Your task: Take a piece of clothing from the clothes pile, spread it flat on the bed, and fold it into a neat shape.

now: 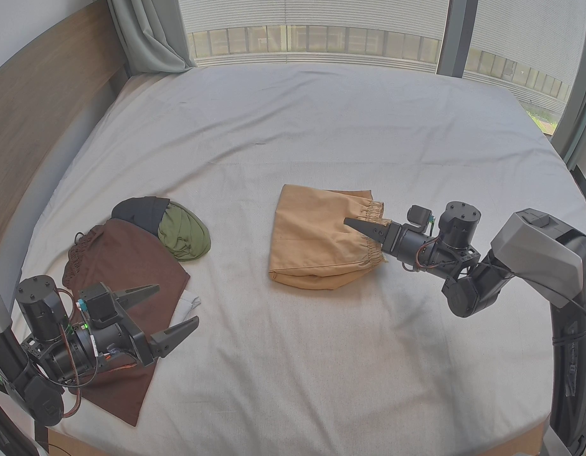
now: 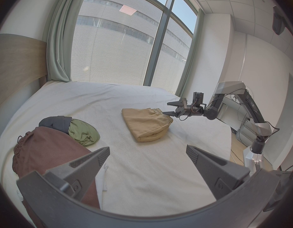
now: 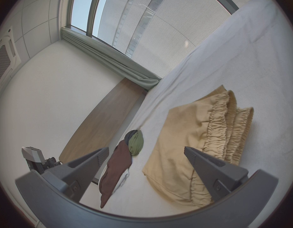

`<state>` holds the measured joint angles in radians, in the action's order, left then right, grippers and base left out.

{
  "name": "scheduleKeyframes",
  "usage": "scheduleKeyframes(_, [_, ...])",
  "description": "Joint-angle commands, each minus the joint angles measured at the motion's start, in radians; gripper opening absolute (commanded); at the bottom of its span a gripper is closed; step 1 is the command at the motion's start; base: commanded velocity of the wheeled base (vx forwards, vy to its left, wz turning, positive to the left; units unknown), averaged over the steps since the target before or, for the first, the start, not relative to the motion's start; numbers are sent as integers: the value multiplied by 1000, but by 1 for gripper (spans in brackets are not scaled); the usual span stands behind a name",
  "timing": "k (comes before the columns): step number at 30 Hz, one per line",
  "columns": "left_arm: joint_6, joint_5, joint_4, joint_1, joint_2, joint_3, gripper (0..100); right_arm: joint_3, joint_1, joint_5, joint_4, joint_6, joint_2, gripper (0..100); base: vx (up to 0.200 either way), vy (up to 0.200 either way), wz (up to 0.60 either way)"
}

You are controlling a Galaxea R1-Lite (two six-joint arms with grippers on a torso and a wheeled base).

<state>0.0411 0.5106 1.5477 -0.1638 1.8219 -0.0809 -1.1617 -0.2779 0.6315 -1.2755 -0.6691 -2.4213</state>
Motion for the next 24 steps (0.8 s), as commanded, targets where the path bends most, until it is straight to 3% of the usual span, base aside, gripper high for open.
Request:
scheduleKeyframes(1, [0,0,0,0,2,0,100,-3,-9,1,1,10,-61,100,0,0,0])
scheduleKeyframes(18, [0,42,0,0,4,10,100,-36,5,-3,-7,43,-133,100,0,0,0])
scheduleKeyframes(24, [-44,103,0,-42,-73,24,100,5,5,-1,-42,19,1,100,0,0,0])
